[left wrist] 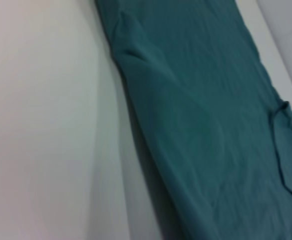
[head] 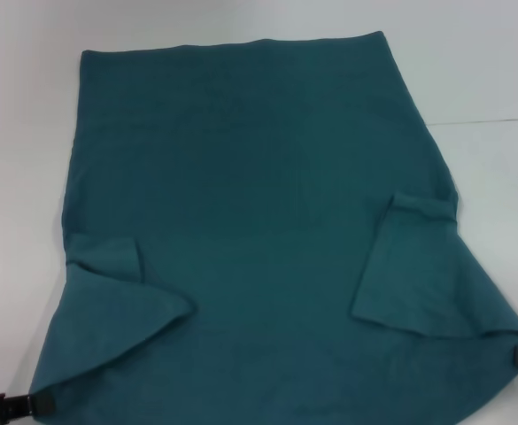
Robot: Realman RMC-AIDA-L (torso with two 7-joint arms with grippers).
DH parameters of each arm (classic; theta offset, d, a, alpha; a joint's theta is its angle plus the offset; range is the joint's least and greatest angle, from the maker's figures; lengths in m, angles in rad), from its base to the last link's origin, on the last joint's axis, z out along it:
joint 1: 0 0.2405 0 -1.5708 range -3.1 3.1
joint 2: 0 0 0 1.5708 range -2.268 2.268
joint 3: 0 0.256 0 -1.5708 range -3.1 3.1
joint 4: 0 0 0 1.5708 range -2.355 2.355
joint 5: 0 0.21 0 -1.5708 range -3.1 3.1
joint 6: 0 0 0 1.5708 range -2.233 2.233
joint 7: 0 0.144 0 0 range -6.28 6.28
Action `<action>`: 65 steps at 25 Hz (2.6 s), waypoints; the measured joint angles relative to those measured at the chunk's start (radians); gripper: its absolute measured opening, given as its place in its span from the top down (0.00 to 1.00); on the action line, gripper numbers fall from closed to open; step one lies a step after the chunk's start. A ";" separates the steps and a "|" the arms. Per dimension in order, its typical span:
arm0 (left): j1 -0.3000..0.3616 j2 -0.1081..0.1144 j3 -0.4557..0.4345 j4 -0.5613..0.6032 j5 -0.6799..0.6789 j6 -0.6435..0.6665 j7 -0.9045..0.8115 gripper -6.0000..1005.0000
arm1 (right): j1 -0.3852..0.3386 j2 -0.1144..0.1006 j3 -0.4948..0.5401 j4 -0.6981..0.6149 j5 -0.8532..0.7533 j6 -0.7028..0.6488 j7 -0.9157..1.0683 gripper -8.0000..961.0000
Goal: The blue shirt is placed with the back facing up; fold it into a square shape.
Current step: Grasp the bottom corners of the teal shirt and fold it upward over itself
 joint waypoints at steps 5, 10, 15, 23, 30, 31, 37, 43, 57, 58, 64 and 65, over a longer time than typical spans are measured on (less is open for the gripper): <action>0.026 -0.002 -0.068 -0.007 0.000 0.062 0.042 0.98 | -0.036 -0.001 -0.008 0.000 -0.004 -0.031 -0.048 0.96; 0.055 -0.005 -0.092 -0.007 0.000 0.115 0.075 0.98 | -0.078 -0.001 -0.010 0.000 -0.004 -0.062 -0.080 0.96; 0.083 -0.011 -0.113 -0.008 0.001 0.137 0.099 0.98 | -0.115 -0.004 0.002 -0.001 -0.003 -0.084 -0.094 0.96; 0.115 -0.023 -0.121 -0.008 0.001 0.173 0.129 0.98 | -0.150 -0.009 0.020 -0.003 -0.004 -0.102 -0.106 0.96; 0.133 -0.026 -0.144 -0.008 0.008 0.184 0.139 0.98 | -0.183 -0.012 0.039 -0.017 -0.004 -0.117 -0.106 0.96; 0.134 -0.026 -0.147 -0.008 0.009 0.185 0.139 0.98 | -0.187 -0.012 0.042 -0.020 -0.004 -0.119 -0.105 0.96; 0.137 -0.029 -0.148 -0.008 0.009 0.187 0.140 0.98 | -0.194 -0.016 0.067 -0.031 -0.004 -0.122 -0.104 0.96; 0.100 -0.021 -0.153 -0.021 -0.016 0.189 0.136 0.98 | -0.159 -0.024 0.122 -0.031 0.001 -0.117 -0.098 0.96; -0.089 0.042 -0.166 -0.104 -0.051 0.104 0.115 0.98 | 0.014 -0.026 0.217 -0.013 0.006 -0.001 -0.055 0.96; -0.104 0.048 -0.166 -0.112 -0.056 0.094 0.113 0.98 | 0.032 -0.026 0.227 -0.012 0.010 0.013 -0.053 0.96; -0.205 0.090 -0.166 -0.168 -0.090 -0.011 0.079 0.98 | 0.127 -0.032 0.229 0.018 0.054 0.131 -0.044 0.96; -0.219 0.095 -0.164 -0.178 -0.096 -0.031 0.076 0.98 | 0.140 -0.033 0.229 0.025 0.058 0.156 -0.044 0.96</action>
